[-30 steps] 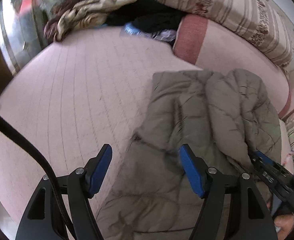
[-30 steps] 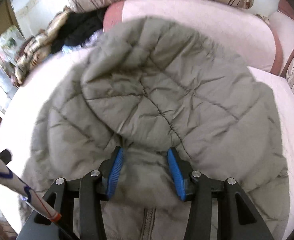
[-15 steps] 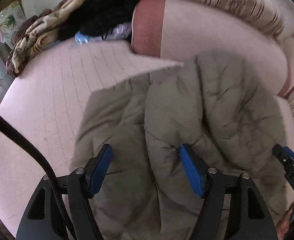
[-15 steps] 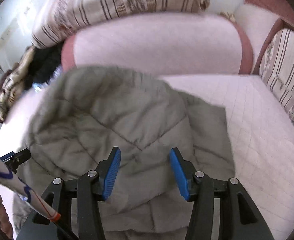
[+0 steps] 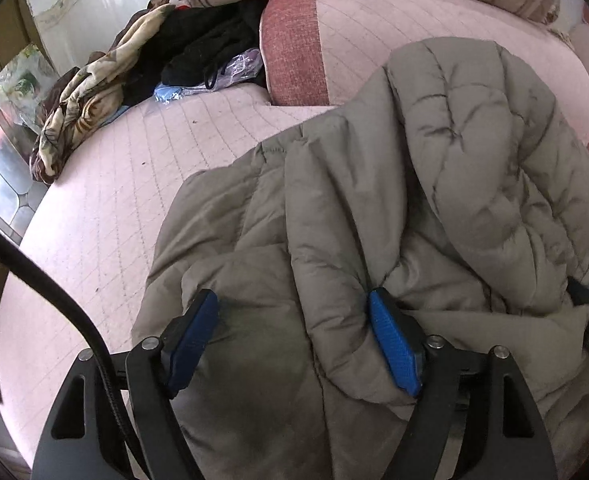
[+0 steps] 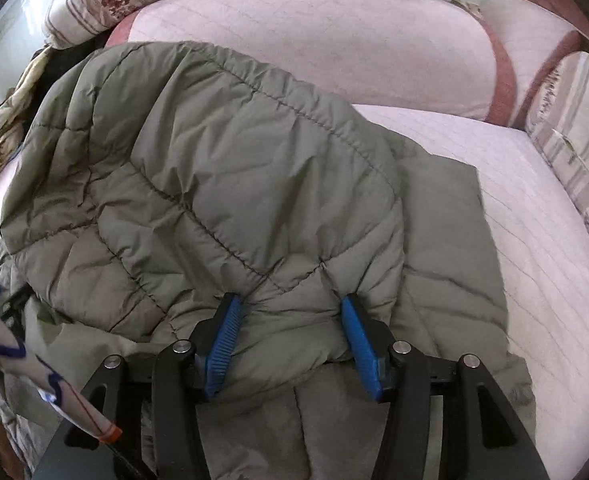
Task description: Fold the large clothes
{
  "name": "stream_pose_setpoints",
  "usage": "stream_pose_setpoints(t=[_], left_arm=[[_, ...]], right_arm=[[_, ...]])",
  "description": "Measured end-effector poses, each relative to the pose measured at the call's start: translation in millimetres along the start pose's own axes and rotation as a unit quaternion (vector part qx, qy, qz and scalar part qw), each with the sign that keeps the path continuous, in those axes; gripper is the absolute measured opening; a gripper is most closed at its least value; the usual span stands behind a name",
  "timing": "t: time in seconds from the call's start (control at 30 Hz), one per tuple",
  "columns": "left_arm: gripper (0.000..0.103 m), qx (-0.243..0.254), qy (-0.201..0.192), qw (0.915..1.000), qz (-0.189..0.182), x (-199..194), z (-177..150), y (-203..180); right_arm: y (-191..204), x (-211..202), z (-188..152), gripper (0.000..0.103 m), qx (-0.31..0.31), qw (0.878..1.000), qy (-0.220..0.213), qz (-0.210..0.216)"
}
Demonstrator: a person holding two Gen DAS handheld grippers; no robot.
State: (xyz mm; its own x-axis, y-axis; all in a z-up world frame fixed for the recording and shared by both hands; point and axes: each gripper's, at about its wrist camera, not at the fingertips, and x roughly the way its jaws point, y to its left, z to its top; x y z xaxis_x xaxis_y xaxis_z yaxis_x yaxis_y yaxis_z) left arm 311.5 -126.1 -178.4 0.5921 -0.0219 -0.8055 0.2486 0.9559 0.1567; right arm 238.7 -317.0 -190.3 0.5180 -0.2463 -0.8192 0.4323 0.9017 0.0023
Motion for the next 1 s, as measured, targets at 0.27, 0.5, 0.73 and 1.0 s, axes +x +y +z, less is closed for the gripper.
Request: stream_pose_setpoints(t=[0.27,0.5,0.73,1.0], left_arm=[[0.077,0.012,0.015,0.9998,0.010,-27.2,-20.5,8.0],[0.076,-0.042,0.004,0.9990,-0.017,-85.6,-43.0,48.8],[0.076,-0.076,-0.001,0.9971,-0.002,-89.8,-87.9,88.4],[0.076,-0.114,-0.047,0.9923,0.011,-81.6,-99.6,121.7]], right_arm=[[5.8,-35.4,-25.2,0.057,-0.020,1.000,0.015,0.006],[-25.0,-83.0,-20.8,0.062,0.021,0.999,-0.022,0.031],[19.8,-110.3,-10.6,0.062,-0.009,0.997,-0.057,0.045],[121.9,-43.6,-4.5,0.062,-0.078,0.996,-0.006,0.051]])
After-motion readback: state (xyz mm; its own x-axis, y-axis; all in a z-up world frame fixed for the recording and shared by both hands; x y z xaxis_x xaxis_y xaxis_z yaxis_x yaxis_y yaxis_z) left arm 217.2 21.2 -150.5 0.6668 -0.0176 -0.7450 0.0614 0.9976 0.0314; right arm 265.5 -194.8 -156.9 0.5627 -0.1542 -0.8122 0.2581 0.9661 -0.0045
